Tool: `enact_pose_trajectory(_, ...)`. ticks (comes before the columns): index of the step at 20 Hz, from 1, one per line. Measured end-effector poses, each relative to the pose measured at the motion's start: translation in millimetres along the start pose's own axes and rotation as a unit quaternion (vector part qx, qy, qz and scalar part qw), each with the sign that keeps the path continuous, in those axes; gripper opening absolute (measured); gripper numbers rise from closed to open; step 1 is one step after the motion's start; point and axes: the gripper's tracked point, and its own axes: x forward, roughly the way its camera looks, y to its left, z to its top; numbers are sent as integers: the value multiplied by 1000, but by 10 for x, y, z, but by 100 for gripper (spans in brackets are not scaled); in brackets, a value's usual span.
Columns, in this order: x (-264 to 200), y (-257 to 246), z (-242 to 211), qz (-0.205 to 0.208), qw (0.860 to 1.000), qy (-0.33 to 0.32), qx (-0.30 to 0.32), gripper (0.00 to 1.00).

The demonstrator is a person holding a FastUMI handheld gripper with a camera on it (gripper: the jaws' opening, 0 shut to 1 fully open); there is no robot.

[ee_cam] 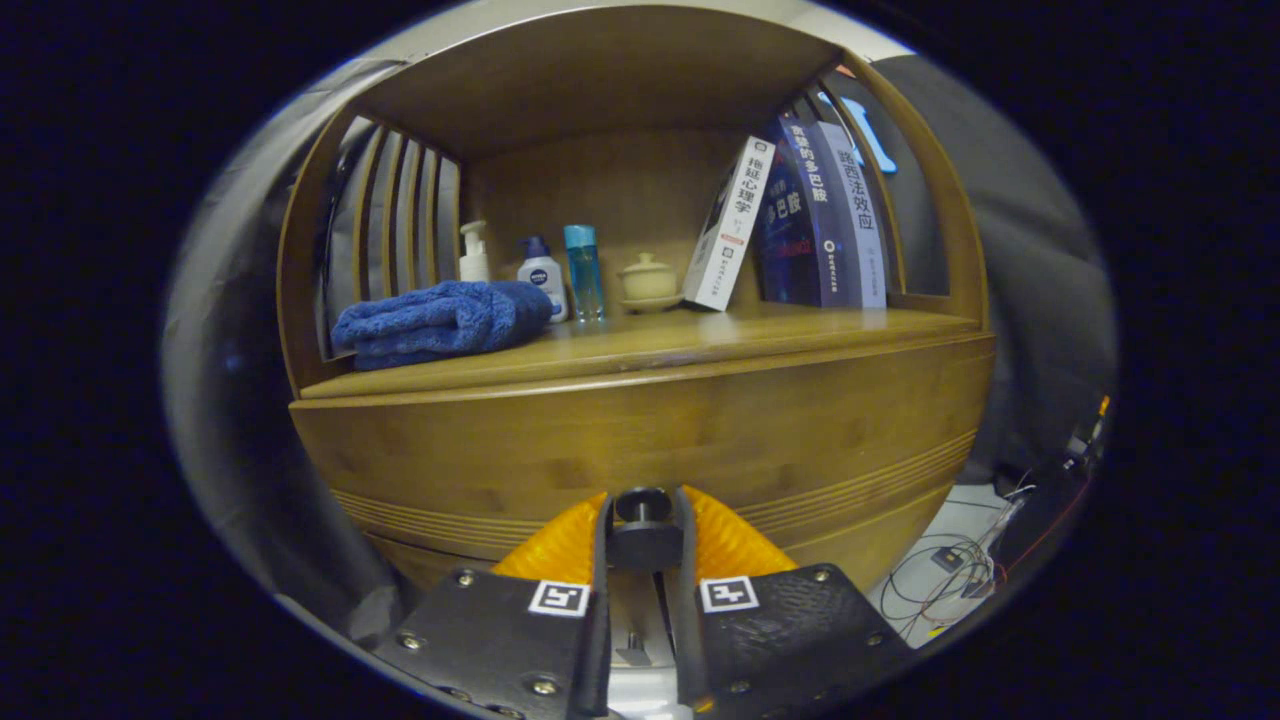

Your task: Pull open the drawer, take out the items inside it, and place them on the countertop above the cabinet.

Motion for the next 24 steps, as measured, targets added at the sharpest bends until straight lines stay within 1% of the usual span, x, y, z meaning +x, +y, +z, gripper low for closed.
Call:
enact_pose_trajectory(2, -48, -6, -16, -3, 1000, 1, -2, 26)
enact_pose_trajectory(5, -177, -29, -48, -1, 1000, 1, 13, 26)
enact_pose_trajectory(8, -361, -44, -86, -1, 1000, -1, 2, 26)
enact_pose_trajectory(13, -640, -70, -145, 2, 1000, -3, 6, 26)
enact_pose_trajectory(23, -1008, -73, -303, 6, 1000, 12, 14, 26)
enact_pose_trajectory(24, -1045, -80, -275, 4, 1000, 6, 13, 26)
